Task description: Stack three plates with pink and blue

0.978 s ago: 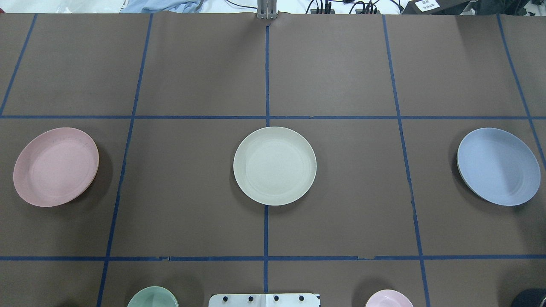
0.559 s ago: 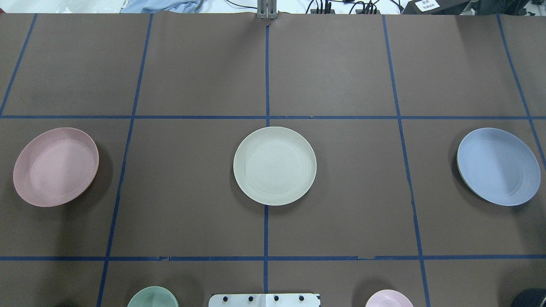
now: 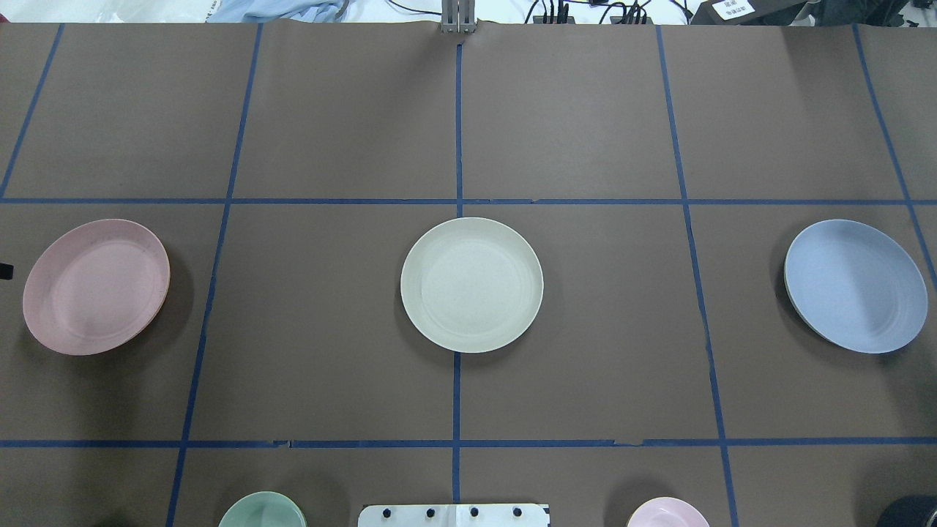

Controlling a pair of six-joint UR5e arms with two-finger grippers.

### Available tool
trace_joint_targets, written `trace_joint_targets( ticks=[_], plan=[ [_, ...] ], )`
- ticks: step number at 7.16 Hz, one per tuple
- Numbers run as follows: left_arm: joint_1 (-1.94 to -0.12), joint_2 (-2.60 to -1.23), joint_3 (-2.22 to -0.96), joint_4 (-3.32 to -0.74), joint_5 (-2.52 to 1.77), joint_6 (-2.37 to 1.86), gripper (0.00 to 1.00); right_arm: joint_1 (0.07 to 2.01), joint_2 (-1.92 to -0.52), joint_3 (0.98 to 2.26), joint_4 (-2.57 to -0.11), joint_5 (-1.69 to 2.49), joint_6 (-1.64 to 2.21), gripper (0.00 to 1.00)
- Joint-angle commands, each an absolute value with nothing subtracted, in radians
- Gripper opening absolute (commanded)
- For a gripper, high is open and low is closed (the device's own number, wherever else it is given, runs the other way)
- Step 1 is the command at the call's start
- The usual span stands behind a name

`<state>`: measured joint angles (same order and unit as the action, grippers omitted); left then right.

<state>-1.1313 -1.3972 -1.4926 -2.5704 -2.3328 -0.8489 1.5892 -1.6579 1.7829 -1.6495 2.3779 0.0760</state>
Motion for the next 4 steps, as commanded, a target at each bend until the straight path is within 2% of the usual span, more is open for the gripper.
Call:
trace_joint_targets(
  ticks=[1,4],
  plan=[
    [-1.027,-1.396,-1.486,-2.586,-2.299,-0.885,0.96,1.589,-1.655,1.784,-1.649,2.379,0.077,1.0],
    [-1.008,-1.394,-1.471,-2.585,-2.299,-0.881,0.52,1.588,-1.646,1.787,-1.649,2.379,0.098,1.0]
  ],
)
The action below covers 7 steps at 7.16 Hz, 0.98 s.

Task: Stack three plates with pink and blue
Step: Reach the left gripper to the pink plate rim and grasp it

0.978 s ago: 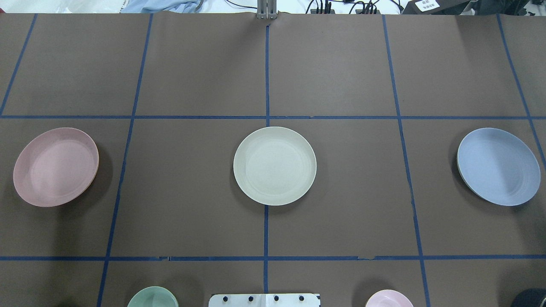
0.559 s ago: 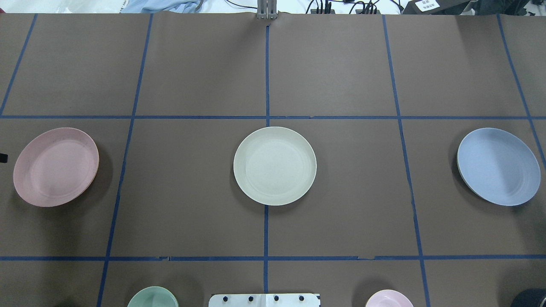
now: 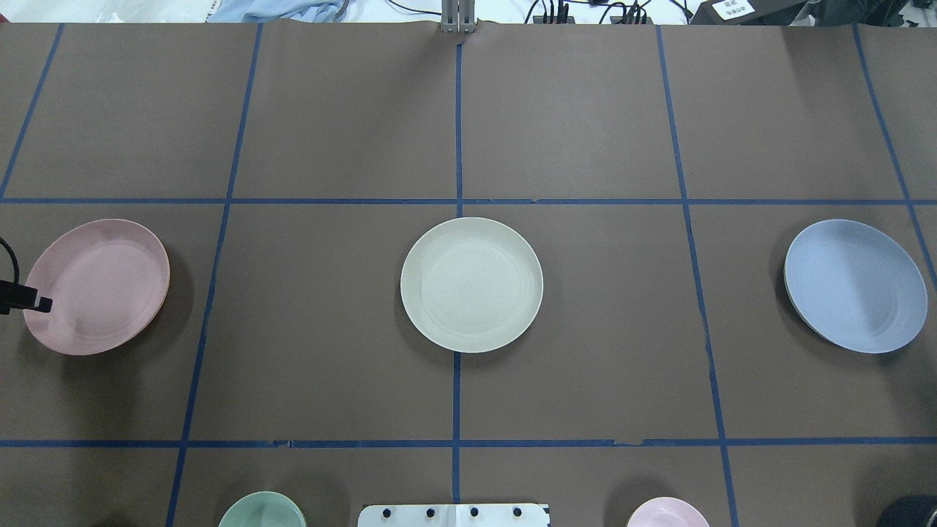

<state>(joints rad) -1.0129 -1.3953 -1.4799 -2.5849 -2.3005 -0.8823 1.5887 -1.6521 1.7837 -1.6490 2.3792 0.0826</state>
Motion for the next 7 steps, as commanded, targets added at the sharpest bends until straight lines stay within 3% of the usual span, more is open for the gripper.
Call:
trace_joint_targets(
  ticks=[1,2,3,7],
  plan=[
    [-1.006,-1.396,-1.463,-2.585,-2.299,-0.877,0.42,1.588,-1.641,1.786,-1.648,2.379,0.132,1.0],
    [-1.006,-1.393,-1.463,-2.585,-2.299,-0.873,0.25,1.588,-1.64,1.786,-1.647,2.379,0.141,1.0],
    [-1.006,-1.393,-1.465,-2.585,-2.299,-0.871,0.0,1.588,-1.64,1.787,-1.649,2.381,0.144,1.0],
    [-1.047,-1.387,-1.526,-2.573,-2.359,-0.879,0.0,1.588,-1.638,1.792,-1.646,2.385,0.15,1.0]
  ],
)
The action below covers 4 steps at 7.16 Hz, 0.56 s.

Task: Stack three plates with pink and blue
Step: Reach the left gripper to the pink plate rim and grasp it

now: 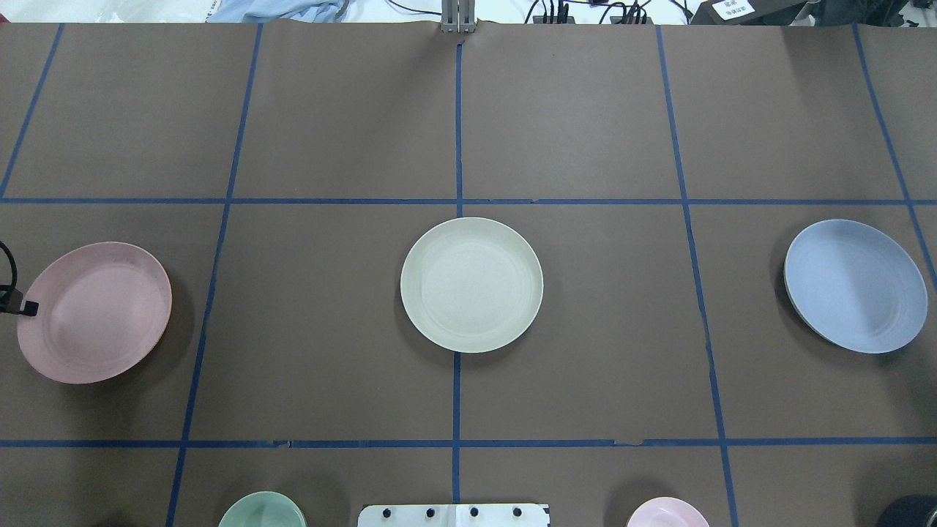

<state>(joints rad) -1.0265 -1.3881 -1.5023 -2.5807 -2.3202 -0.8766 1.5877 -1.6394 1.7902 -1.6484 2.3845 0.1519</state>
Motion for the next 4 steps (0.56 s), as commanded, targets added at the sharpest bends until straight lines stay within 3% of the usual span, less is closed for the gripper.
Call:
trace_joint_targets(
  ticks=[1,4],
  plan=[
    [-1.116,-1.397,-1.529,-2.569,-2.446,-0.879,0.0,1.585,-1.631,1.798,-1.646,2.387,0.152,1.0],
    [-1.19,-1.457,-1.638,-2.377,-2.5,-0.891,0.0,1.45,-1.649,1.807,-1.478,2.378,0.277,1.0]
  ],
)
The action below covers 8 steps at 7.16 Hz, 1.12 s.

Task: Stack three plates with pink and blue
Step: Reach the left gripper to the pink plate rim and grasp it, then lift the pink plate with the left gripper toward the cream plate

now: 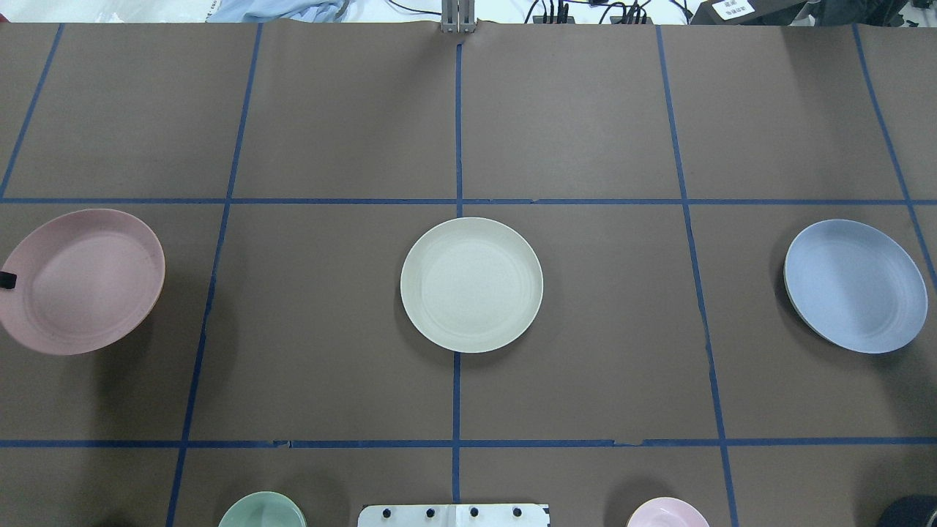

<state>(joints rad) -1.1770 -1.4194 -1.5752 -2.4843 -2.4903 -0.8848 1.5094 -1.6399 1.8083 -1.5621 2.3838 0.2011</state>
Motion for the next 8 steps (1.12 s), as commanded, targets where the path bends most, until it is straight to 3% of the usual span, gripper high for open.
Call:
trace_joint_targets(
  ticks=[1,3,5,8],
  plan=[
    [-1.187,-1.479,-1.708,-2.305,-2.493,-0.963,0.0,1.407,-1.666,1.796,-1.403,2.369,0.317,1.0],
    [-1.126,-1.554,-1.79,-2.284,-2.491,-1.192,0.0,1.338,-1.683,1.706,-1.227,2.289,0.371,1.0],
    [-1.065,-1.624,-1.807,-2.284,-2.482,-1.334,0.0,1.306,-1.686,1.486,-0.885,2.293,0.437,0.99],
    [-0.951,-1.736,-1.809,-2.281,-2.403,-1.51,0.0,1.233,-1.706,1.448,-0.841,2.301,0.472,0.95]
  ],
)
